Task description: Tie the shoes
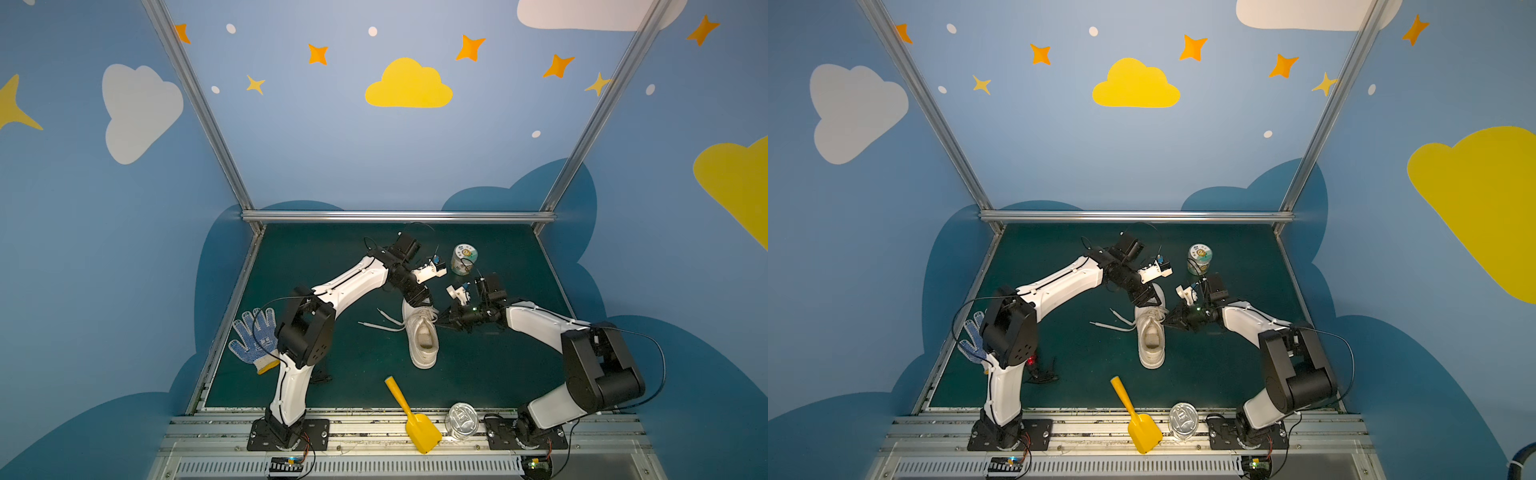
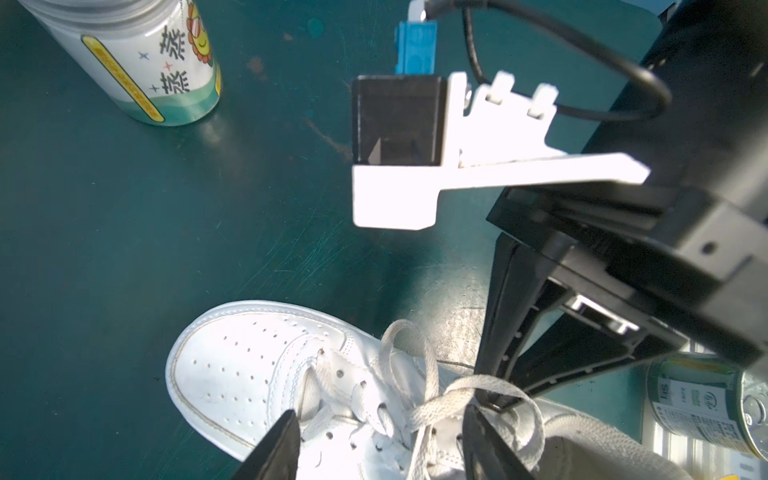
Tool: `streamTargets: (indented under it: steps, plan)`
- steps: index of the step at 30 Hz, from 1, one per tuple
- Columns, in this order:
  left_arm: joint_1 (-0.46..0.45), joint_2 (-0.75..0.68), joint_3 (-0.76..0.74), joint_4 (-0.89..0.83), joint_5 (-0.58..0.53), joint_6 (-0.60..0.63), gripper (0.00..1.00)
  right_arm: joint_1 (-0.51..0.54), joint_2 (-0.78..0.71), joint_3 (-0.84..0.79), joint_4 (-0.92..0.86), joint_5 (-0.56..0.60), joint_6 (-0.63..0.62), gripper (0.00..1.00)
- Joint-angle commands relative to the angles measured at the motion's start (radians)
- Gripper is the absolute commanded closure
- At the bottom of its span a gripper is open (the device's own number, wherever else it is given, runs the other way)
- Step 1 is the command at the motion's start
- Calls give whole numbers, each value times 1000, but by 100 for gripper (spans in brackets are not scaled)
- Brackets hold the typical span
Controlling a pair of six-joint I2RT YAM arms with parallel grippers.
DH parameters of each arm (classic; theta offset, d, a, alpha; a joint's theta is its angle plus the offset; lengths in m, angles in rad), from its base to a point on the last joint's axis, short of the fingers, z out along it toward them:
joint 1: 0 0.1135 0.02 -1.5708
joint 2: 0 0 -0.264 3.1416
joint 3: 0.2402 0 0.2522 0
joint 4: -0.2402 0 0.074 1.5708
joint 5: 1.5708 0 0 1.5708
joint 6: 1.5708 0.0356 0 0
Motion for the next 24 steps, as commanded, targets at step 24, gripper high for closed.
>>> streamTargets:
  steps: [24]
  plan:
    - [1, 44, 55, -72, 20, 10, 38, 22, 25, 17, -58, 185, 46, 100]
